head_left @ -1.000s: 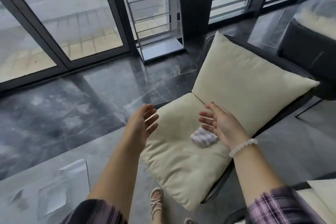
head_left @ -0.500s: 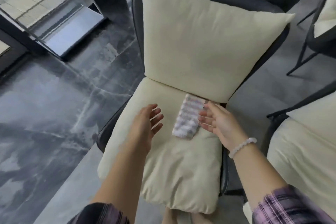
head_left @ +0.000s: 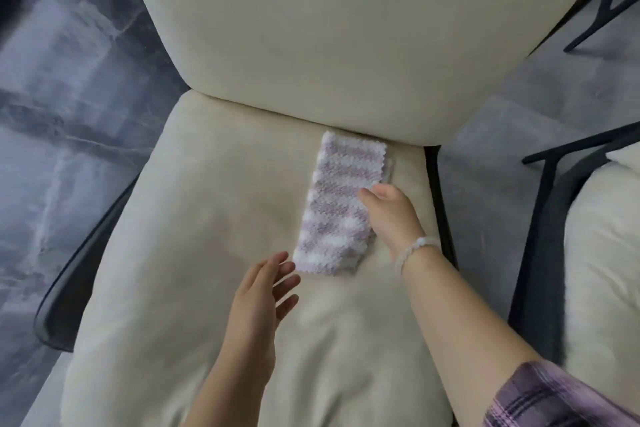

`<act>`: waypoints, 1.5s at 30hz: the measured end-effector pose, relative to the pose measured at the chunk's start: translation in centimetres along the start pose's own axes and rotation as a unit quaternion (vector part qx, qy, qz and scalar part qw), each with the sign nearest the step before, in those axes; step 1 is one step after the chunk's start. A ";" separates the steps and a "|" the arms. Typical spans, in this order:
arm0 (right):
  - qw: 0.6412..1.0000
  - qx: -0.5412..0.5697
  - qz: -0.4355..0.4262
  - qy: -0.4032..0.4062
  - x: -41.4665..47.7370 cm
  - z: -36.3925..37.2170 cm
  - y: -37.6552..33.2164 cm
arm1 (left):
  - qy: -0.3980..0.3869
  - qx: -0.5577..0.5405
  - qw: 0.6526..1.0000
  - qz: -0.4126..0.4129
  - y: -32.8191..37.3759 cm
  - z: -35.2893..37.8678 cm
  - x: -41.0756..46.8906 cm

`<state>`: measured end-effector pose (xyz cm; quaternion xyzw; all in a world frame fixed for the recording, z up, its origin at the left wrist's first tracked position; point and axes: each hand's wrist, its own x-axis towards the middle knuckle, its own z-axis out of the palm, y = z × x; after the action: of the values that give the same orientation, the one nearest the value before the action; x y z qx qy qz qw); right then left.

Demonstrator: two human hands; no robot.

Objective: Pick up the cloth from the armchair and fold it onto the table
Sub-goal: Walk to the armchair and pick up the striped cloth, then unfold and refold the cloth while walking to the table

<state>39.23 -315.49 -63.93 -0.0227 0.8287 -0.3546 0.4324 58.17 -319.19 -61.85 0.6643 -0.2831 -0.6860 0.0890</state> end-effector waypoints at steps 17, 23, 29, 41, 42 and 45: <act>0.975 -0.132 -0.140 0.115 2.3 2.1 0.3 | -0.027 0.093 0.991 0.091 1.5 4.2 3.5; 0.963 -0.123 -0.235 0.038 -6.7 0.2 -6.4 | -0.069 0.339 0.901 0.263 7.4 4.4 -2.5; 0.963 -0.020 -0.268 -0.031 -16.3 -3.4 -14.6 | -0.082 0.294 0.878 0.369 14.8 3.2 -12.0; 0.916 0.124 -0.380 -0.028 -35.7 -8.8 -29.4 | -0.091 0.064 0.907 0.407 28.9 -0.9 -34.4; 0.915 0.126 -0.383 -0.027 -36.9 -9.2 -30.2 | -0.086 0.051 0.901 0.423 29.4 -1.1 -35.9; 0.914 0.108 -0.390 -0.023 -39.6 -10.5 -31.8 | -0.057 0.027 0.880 0.471 30.9 -1.9 -39.9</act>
<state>47.74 -319.67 -13.00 -0.3059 0.7001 -0.5820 0.2787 56.17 -325.28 -11.77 0.4146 -0.5855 -0.5916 0.3678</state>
